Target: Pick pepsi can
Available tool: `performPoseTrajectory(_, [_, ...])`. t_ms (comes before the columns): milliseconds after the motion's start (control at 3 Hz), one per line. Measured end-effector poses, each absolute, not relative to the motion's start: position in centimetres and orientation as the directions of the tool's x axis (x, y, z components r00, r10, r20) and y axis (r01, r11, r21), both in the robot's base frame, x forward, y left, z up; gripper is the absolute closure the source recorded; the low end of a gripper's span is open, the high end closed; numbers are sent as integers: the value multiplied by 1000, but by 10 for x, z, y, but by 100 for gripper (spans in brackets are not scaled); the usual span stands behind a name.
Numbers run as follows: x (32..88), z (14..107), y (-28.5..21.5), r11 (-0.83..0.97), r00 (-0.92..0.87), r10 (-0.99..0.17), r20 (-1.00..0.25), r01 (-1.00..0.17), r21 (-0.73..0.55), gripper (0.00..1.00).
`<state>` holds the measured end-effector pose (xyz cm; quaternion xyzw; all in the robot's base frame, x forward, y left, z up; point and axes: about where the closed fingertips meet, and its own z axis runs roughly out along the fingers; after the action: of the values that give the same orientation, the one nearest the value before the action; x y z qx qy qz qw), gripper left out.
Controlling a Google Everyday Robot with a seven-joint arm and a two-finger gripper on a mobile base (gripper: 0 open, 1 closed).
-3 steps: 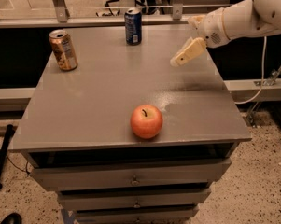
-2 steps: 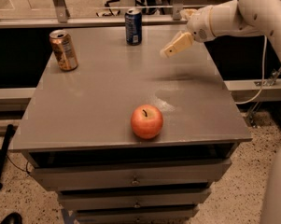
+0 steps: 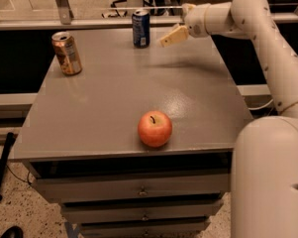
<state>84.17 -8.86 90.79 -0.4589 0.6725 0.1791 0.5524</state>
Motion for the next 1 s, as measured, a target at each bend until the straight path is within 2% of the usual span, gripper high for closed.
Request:
performPoseTrajectory(667, [867, 898, -38, 492, -11, -353, -936, -853, -176, 0])
performPoseTrajectory(1000, [873, 896, -21, 481, -11, -374, -927, -857, -183, 0])
